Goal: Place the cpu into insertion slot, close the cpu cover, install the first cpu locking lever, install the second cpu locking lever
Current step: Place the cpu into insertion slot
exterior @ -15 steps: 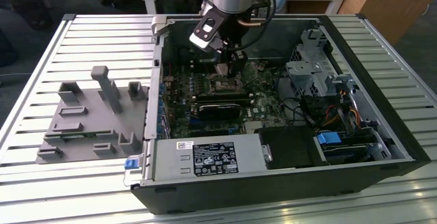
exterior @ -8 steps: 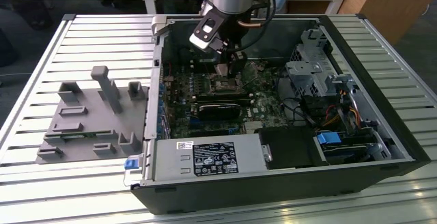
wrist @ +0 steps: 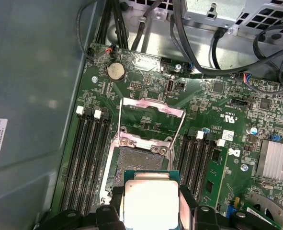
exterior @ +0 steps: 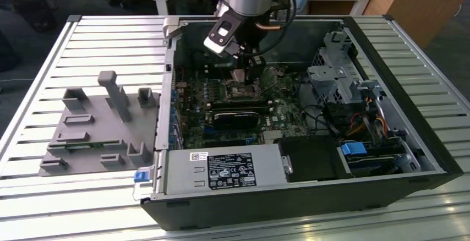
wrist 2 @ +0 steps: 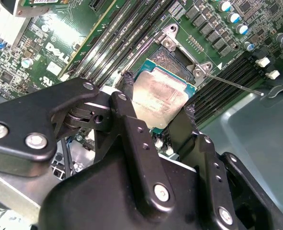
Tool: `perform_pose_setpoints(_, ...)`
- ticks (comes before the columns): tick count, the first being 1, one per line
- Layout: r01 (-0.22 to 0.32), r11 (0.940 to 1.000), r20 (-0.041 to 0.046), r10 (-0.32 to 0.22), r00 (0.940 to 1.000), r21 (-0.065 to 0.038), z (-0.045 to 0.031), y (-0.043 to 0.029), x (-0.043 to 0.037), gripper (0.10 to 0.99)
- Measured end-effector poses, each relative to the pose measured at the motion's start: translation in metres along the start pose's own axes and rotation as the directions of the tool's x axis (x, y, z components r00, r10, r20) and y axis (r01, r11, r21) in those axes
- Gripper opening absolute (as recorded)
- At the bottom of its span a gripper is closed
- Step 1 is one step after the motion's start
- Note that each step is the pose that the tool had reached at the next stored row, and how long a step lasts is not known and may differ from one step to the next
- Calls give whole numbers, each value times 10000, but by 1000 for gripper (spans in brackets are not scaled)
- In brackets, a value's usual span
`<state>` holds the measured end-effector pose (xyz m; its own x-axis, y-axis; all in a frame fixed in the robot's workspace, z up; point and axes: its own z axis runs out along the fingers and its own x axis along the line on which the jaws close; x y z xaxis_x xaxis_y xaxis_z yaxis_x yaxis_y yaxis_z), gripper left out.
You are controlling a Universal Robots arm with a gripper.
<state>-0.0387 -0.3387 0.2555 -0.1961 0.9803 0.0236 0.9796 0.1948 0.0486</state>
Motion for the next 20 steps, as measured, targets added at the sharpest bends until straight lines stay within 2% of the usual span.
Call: perform_pose_setpoints(20, -19, 10000, -5, 19, 10000, 25, 50, -5, -1, 541)
